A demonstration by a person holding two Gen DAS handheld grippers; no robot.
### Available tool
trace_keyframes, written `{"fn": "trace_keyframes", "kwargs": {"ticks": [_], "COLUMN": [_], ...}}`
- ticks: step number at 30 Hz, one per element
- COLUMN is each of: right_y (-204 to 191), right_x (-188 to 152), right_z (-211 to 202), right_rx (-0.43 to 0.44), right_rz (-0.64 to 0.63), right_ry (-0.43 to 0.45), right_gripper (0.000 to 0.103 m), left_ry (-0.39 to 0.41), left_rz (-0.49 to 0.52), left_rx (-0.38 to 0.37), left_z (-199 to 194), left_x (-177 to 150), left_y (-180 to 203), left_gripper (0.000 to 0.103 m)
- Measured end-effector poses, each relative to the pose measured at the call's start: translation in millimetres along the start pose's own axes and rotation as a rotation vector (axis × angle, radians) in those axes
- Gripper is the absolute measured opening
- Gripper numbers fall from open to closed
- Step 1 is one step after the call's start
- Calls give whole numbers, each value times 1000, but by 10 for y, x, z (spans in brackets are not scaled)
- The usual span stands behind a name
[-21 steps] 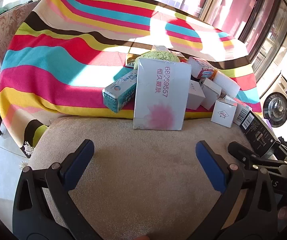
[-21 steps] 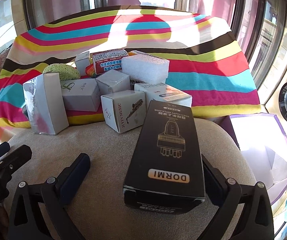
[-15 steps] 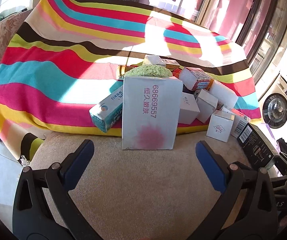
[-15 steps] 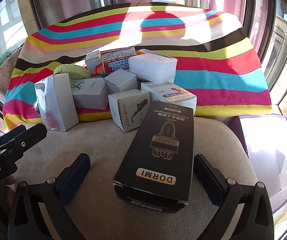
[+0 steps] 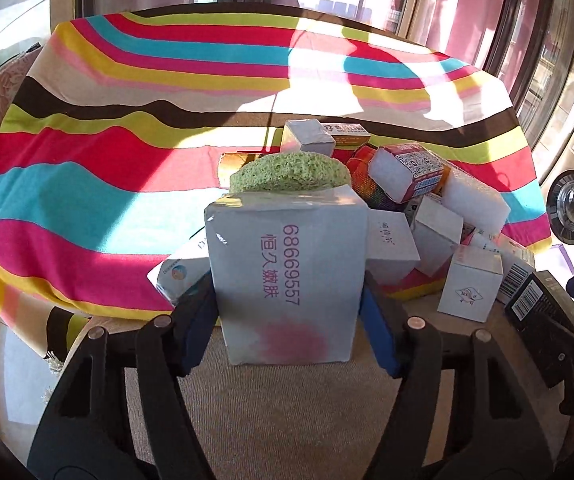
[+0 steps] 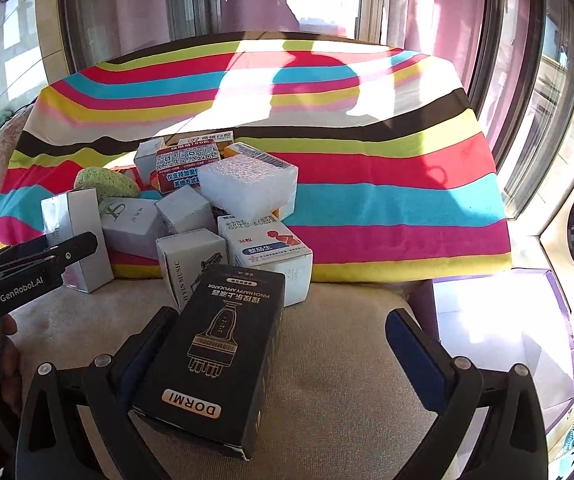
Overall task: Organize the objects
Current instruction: 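Grasp the black DORMI box with the right tool while the left grasps the tall white box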
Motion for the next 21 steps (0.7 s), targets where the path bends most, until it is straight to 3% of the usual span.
{"fn": "trace_keyframes", "kwargs": {"ticks": [1, 4, 6, 8, 14, 21], "right_y": [-17, -75, -111, -118, -53, 193], "right_x": [-8, -60, -117, -167, -210, -252], "right_z": [-33, -85, -82, -81, -197, -340], "right_rx": [3, 6, 4, 19, 19, -21], "right_rz": [-6, -19, -23, -13, 26, 86], "right_ry": [14, 32, 27, 24, 61, 101], "right_gripper": [99, 80, 54, 40, 40, 40], "left_ry": [9, 32, 40, 46, 66, 90], "left_rz": [6, 24, 31, 30, 32, 64], "left_rx": [10, 63, 91, 100, 94, 16], "left_z": [-22, -99, -146, -204, -376, -509], "left_x": [-10, -29, -40, -52, -104, -148], "left_y": [7, 60, 74, 117, 283, 663], "left_gripper": [70, 70, 70, 70, 70, 70]}}
Point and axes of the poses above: each gripper's, at about its wrist camera, not at the fingertips, and z roughly the way its jaws point, y to its right, x to its top, the point moved 7 cm from there along z, roughly the way its jaws point, and after that the axes turned 2 degrees about -z, right-handed, at the moved point
